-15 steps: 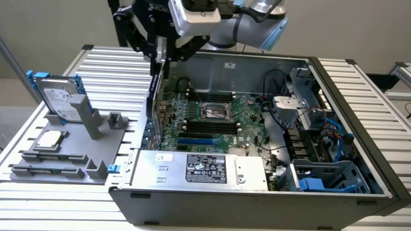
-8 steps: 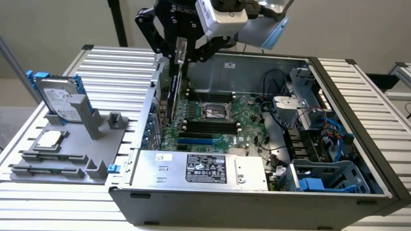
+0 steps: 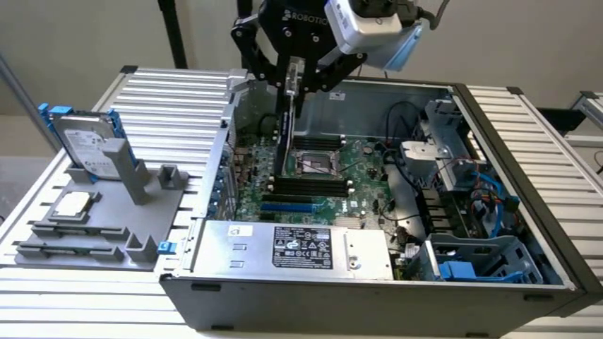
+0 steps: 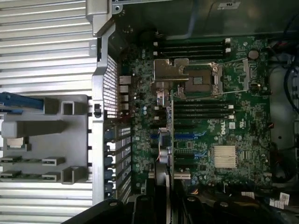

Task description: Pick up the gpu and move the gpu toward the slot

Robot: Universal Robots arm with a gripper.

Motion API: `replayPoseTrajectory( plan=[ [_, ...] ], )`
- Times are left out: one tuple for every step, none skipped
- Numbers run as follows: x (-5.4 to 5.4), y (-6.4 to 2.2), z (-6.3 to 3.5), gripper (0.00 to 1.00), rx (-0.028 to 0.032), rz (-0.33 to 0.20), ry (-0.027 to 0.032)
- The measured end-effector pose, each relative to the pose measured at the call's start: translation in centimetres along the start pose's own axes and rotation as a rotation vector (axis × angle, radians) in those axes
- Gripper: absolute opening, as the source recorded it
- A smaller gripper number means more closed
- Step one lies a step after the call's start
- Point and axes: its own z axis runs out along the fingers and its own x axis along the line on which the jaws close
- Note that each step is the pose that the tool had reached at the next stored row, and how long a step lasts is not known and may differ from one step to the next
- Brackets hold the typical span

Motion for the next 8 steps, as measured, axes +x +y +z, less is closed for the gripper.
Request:
replayPoseTrajectory(
  plan=[
    [-0.4, 0.13, 0.04, 0.27, 0.0000, 0.000, -0.0001],
    [-0.8, 0.27, 0.09, 0.27, -0.0001, 0.000, -0.0001],
    [-1.2, 0.42, 0.15, 0.27, 0.0000, 0.000, 0.0000],
    [-1.4, 0.58, 0.25, 0.27, -0.0001, 0.000, -0.0001],
    [-1.7, 0.76, 0.36, 0.27, -0.0001, 0.000, -0.0004],
    [-1.9, 0.95, 0.47, 0.27, -0.0001, 0.000, -0.0008],
    [-2.1, 1.13, 0.60, 0.27, -0.0001, 0.000, -0.0012],
    [-2.3, 1.29, 0.71, 0.27, 0.0000, 0.000, -0.0016]
  ],
)
